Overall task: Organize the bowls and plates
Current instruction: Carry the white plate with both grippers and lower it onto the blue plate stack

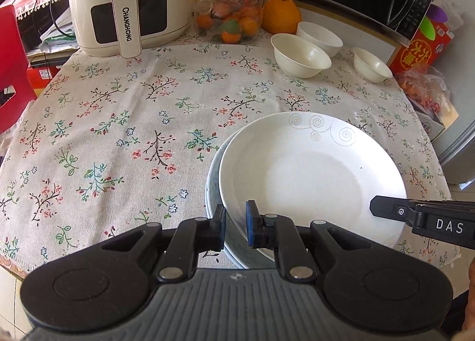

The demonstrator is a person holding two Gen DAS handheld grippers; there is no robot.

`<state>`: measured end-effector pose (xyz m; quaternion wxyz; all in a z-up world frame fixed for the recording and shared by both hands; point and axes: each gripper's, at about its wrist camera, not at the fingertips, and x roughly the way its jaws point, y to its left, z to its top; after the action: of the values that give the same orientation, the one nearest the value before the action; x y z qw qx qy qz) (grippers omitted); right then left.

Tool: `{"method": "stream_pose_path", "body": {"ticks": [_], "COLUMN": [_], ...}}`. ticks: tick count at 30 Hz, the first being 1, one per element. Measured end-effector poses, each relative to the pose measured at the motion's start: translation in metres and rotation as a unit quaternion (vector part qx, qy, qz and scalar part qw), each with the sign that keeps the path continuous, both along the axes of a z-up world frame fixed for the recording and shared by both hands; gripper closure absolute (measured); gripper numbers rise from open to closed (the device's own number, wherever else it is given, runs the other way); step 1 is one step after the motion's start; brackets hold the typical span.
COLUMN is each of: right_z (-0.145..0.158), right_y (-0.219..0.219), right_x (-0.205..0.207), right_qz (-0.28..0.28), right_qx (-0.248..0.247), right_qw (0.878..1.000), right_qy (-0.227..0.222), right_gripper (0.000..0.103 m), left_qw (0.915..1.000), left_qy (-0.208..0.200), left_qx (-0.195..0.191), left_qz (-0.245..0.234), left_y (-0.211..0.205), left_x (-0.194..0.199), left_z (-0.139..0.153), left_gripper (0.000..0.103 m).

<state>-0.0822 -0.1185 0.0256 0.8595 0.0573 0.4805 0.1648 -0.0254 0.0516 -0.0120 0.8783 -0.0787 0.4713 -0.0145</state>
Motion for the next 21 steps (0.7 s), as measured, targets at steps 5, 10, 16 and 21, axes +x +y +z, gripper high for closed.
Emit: {"method": "stream_pose_path", "body": {"ticks": [5,10,16,21], "right_z": [-0.002,-0.005,-0.007,-0.009], "right_y": [0.002,0.002,0.002,0.001], "right_x": [0.0,0.001,0.003,0.005], "right_qz": [0.001,0.0,0.0,-0.002], "right_qx": [-0.021,-0.032,-0.031,-0.027], "right_qw": [1.0,0.999,1.0,1.0], "right_qy": [-0.001,-0.001,0.005,0.01], "right_gripper": [0.084,0.084,0.084,0.083], "left_qw": [1.0,0.9998,0.9997,0.9998], "left_qy": [0.005,0.01,0.008,0.009], "left_qx": [0.006,0.015,0.023,0.018], "left_qz": [-0.005,-0.009,-0.009,-0.005], "left_y": [-0.004,-0.01,-0.011,-0.01], "left_x": [0.001,0.002,0.004,0.005], "left_z": [-0.004,-0.007,-0.008,-0.008], "left_gripper": [0.091,0.092,0.092,0.091]}}
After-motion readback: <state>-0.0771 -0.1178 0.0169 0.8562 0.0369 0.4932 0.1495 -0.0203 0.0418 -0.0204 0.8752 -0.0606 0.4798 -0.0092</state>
